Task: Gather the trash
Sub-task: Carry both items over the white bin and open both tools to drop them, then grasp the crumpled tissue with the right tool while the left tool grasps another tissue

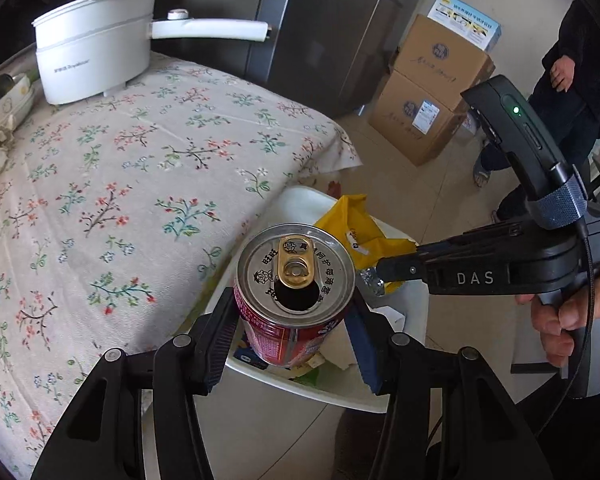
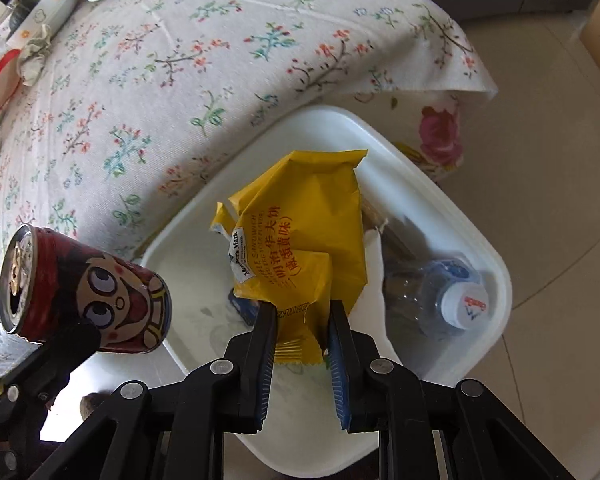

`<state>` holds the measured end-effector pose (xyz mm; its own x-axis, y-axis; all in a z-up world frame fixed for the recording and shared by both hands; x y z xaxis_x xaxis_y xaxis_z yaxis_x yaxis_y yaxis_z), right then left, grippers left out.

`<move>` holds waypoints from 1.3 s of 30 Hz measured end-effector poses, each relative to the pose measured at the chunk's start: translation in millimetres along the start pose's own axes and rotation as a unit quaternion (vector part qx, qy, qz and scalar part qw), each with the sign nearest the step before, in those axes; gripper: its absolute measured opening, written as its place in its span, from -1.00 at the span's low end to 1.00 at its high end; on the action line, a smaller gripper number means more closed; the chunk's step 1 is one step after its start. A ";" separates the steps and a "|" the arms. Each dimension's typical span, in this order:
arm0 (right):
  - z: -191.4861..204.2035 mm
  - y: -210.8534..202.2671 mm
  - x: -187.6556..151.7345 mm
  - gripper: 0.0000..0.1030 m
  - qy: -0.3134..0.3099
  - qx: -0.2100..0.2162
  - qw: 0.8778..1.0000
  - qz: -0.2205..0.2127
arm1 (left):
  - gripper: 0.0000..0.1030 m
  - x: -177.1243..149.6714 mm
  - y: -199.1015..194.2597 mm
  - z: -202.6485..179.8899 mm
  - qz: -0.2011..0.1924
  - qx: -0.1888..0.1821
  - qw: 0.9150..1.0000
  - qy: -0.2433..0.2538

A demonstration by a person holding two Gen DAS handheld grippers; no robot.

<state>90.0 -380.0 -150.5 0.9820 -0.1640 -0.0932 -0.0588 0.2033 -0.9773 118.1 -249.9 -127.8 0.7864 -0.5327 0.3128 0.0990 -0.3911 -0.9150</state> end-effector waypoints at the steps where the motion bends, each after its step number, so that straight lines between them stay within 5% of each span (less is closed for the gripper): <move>1: -4.1 1.5 -1.0 -0.55 0.002 -0.002 1.000 0.003 | 0.08 -0.9 7.2 -2.1 0.008 -0.002 1.000 0.000; 14: -37.6 9.4 -6.7 -0.51 0.027 -0.009 0.999 0.017 | 0.09 -5.8 38.8 -1.1 0.051 0.010 0.998 0.019; 20: -32.6 4.9 -3.2 -0.45 0.030 -0.013 0.999 0.012 | 0.47 -12.2 20.2 8.6 0.042 0.040 0.998 0.017; 25: -17.5 -7.1 2.6 0.22 0.029 -0.020 0.999 -0.001 | 0.54 -14.5 -4.4 27.1 0.023 0.043 0.999 -0.002; 39: 72.2 -38.0 30.1 0.38 -0.035 -0.022 0.997 -0.061 | 0.57 -29.2 -73.1 133.7 -0.032 0.074 0.990 -0.119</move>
<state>134.8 -323.0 -102.5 0.9925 -0.1160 0.0394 0.0559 0.1432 -0.9881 169.4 -105.4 -104.1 0.8949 -0.3122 0.3188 0.2281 -0.2939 -0.9282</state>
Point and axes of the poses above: each gripper's, at about its wrist camera, not at the fingertips, and y roughly the way its jaws point, z to its left, x to its top, the point moved 5 cm from there along y, roughly the way its jaws point, and after that the axes turned 14 degrees about z, right-handed, at the moved point
